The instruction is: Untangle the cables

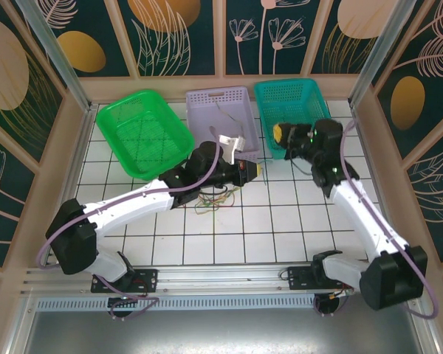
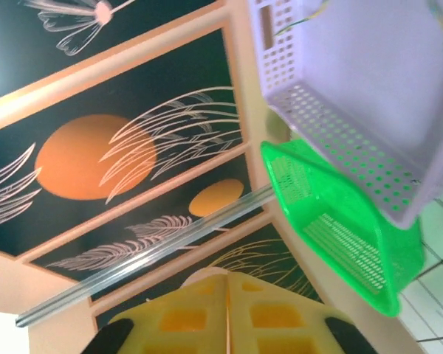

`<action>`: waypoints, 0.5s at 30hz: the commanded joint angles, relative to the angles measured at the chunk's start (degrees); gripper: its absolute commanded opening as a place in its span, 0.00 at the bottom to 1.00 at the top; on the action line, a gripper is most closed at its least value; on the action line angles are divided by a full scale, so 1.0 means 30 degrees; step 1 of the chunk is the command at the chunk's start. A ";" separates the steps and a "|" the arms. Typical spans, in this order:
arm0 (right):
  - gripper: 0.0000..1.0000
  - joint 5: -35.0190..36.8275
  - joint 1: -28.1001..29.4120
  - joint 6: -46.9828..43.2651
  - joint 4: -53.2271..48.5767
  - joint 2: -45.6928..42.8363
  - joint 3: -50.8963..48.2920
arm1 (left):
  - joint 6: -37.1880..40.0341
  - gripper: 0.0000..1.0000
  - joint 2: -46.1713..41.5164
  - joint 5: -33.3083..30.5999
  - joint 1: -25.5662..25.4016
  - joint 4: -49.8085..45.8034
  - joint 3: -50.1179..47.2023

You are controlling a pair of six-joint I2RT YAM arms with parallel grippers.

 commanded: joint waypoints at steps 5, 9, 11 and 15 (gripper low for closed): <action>0.00 -0.1492 0.0245 -0.9084 -0.4156 0.2456 0.5963 | -0.0206 0.00 0.0831 0.0493 -0.0292 -0.0070 0.0493; 0.00 -0.0237 0.0342 -1.1141 -0.7736 0.2676 0.7737 | -0.0274 0.00 0.0383 -0.0317 -0.0287 -0.0214 0.0512; 0.15 -0.0409 0.0243 -0.9843 -0.7681 0.1525 0.6298 | -0.0188 0.00 0.0068 -0.0903 -0.0283 -0.0245 0.0483; 0.42 -0.1588 0.0979 -0.5207 -0.6539 -0.1733 0.1682 | 0.0003 0.00 -0.0093 -0.1325 -0.0244 -0.0332 0.0482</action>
